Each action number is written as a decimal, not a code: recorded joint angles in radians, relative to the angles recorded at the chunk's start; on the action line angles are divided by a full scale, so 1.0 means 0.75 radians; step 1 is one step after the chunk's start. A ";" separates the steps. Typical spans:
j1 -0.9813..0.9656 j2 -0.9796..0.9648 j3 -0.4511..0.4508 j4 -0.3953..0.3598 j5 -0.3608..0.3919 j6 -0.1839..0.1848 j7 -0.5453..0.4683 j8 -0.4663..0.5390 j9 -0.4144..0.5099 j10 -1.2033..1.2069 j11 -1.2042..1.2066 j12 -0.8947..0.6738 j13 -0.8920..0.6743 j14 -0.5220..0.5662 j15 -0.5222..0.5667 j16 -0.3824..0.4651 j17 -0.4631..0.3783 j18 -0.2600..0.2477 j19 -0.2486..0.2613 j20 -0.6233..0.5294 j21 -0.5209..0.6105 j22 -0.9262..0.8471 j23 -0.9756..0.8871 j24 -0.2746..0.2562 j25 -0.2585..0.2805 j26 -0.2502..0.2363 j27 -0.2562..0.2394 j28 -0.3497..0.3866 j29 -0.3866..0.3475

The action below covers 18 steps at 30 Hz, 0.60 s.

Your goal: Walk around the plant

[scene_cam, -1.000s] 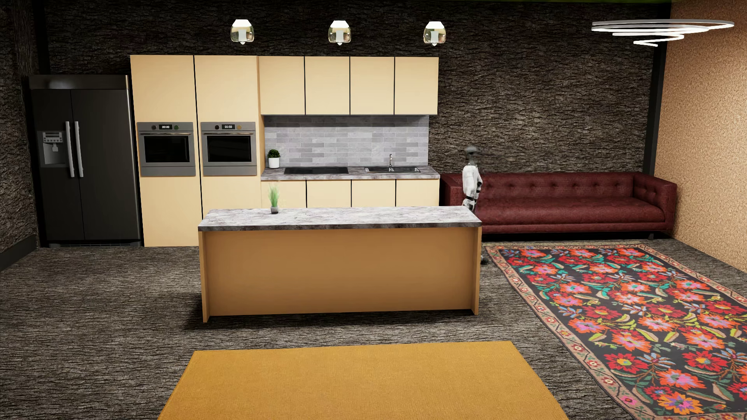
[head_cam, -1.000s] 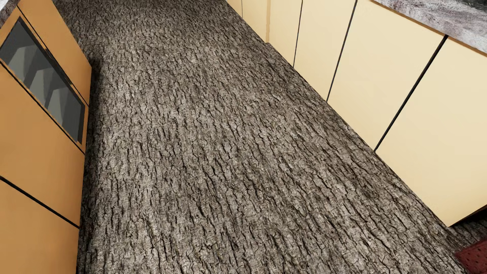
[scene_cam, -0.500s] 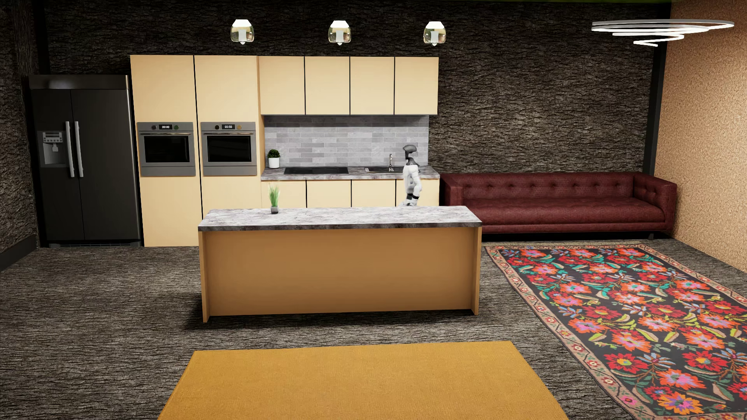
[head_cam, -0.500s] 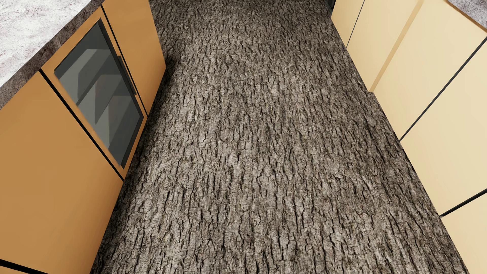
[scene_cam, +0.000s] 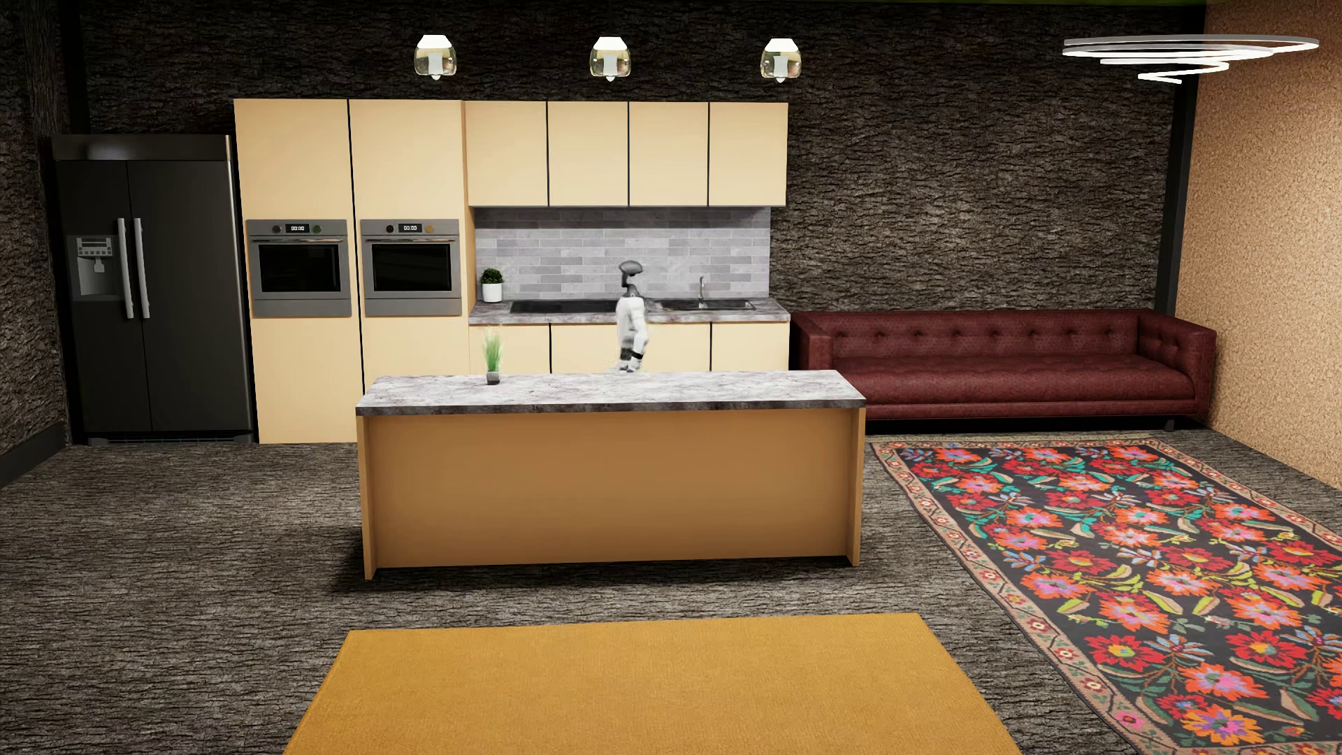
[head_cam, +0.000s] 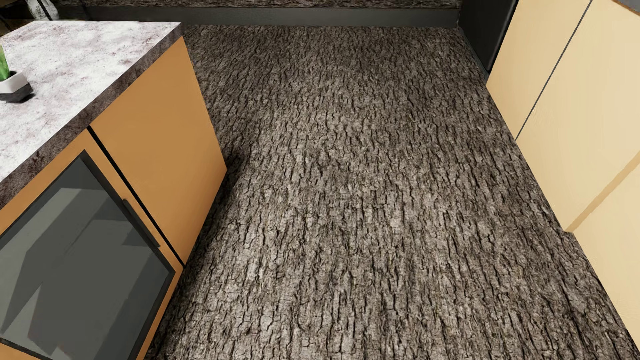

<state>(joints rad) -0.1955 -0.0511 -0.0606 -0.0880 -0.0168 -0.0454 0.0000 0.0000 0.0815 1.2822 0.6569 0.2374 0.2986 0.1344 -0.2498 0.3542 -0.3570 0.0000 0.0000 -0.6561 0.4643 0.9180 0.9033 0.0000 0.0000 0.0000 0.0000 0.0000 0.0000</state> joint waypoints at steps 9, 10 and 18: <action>-0.490 0.419 0.320 -0.005 -0.209 -0.097 0.000 0.000 -0.075 -0.926 0.146 0.248 -0.134 0.068 0.291 -0.013 -0.013 0.000 0.000 -0.032 -0.207 0.186 -0.266 0.000 0.000 0.000 0.000 0.000 0.000; -0.477 0.361 0.261 -0.082 -0.239 -0.124 0.000 0.000 -0.064 -0.802 0.378 0.237 -0.100 0.160 0.476 -0.011 0.007 0.000 0.000 -0.063 -0.198 0.196 -0.208 0.000 0.000 0.000 0.000 0.000 0.000; 0.466 -0.415 -0.227 -0.088 -0.142 -0.001 0.000 0.000 0.015 -1.134 0.296 -0.099 0.091 -0.469 0.037 0.056 -0.008 0.000 0.000 0.177 0.007 -0.241 0.002 0.000 0.000 0.000 0.000 0.000 0.000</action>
<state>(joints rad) 0.1541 -0.3624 -0.2306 -0.1536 -0.1236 -0.0464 0.0000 0.0000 0.0928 0.4318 0.8786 0.1628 0.3671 -0.2173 -0.2222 0.3960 -0.3631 0.0000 0.0000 -0.5234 0.4692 0.7371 0.9050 0.0000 0.0000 0.0000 0.0000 0.0000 0.0000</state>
